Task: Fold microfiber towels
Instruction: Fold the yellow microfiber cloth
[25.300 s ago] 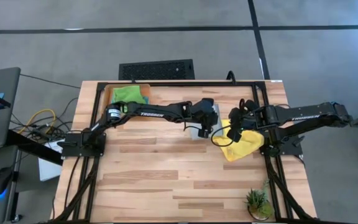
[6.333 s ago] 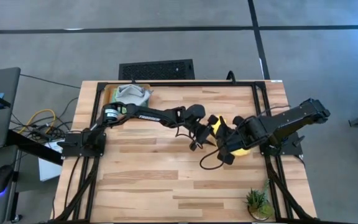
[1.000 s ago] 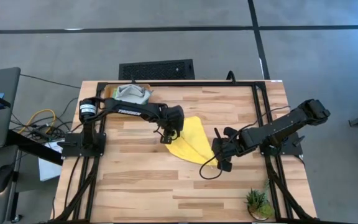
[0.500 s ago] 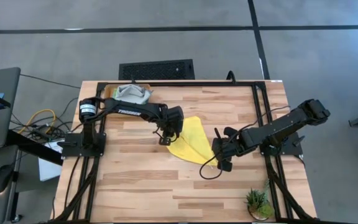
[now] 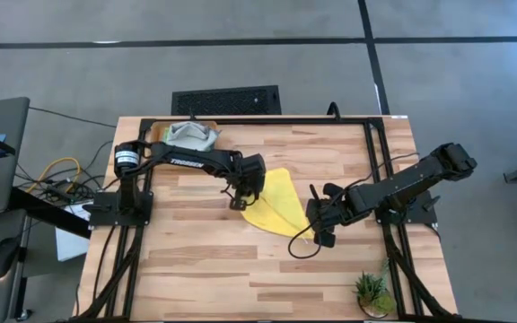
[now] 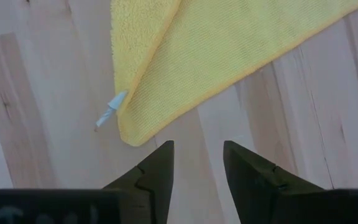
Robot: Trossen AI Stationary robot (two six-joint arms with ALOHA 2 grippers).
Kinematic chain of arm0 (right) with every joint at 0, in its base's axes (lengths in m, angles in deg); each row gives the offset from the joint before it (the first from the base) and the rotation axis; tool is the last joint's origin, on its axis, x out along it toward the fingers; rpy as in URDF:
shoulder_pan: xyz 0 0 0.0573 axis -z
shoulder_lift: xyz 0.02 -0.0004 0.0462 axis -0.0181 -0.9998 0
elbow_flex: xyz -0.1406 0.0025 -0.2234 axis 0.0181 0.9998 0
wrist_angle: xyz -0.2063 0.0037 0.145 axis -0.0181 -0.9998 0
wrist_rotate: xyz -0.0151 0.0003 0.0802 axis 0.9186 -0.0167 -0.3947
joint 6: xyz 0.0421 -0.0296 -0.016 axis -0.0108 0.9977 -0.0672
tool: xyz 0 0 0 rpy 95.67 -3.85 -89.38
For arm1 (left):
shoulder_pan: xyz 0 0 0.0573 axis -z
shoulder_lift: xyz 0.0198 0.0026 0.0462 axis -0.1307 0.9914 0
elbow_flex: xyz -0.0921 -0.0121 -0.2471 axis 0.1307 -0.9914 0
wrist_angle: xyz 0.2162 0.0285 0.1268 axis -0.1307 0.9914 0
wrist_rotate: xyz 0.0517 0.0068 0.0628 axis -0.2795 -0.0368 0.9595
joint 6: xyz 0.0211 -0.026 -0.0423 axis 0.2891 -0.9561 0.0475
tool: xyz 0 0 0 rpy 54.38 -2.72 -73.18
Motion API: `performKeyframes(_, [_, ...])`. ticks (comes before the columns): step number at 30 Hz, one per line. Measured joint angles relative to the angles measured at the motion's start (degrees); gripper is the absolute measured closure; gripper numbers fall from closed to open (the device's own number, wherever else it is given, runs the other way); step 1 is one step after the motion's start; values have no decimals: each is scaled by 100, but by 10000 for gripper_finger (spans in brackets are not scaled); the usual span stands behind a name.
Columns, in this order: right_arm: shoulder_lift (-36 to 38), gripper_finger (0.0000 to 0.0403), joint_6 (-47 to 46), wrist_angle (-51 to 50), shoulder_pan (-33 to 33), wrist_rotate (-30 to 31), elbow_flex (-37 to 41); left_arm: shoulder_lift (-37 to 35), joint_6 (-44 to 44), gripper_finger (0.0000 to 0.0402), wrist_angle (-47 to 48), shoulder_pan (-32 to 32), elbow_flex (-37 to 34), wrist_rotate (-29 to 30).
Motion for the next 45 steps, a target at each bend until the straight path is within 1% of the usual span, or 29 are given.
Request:
performKeyframes(4, [0, 242, 0, 0, -1, 0, 0, 0, -91, 396, 2, -2, -2, 168])
performKeyframes(10, [0, 242, -2, 0, 0, 0, 0, 0, -103, 395, 18, 0, -2, 178])
performKeyframes(13, [0, 242, -2, 0, -1, 0, 0, 0, -280, 388, 19, 0, -2, 176])
performKeyframes(16, [0, 242, -2, 0, -2, 0, 0, 0, -383, 370, 21, 0, -2, 182])
performKeyframes(23, [0, 242, -13, 0, -1, 0, 0, 0, -391, 309, 28, 0, -2, 182])
performKeyframes(27, [0, 242, -13, 0, 0, 0, 0, 0, -684, 289, 45, 0, -2, 119])
performKeyframes(37, [0, 242, -13, 0, 0, -2, 0, 7, -814, 286, -24, 0, -111, 158])
performKeyframes(45, [0, 242, -13, 0, -1, -2, 0, 7, -814, 300, -208, -1, -111, 163])
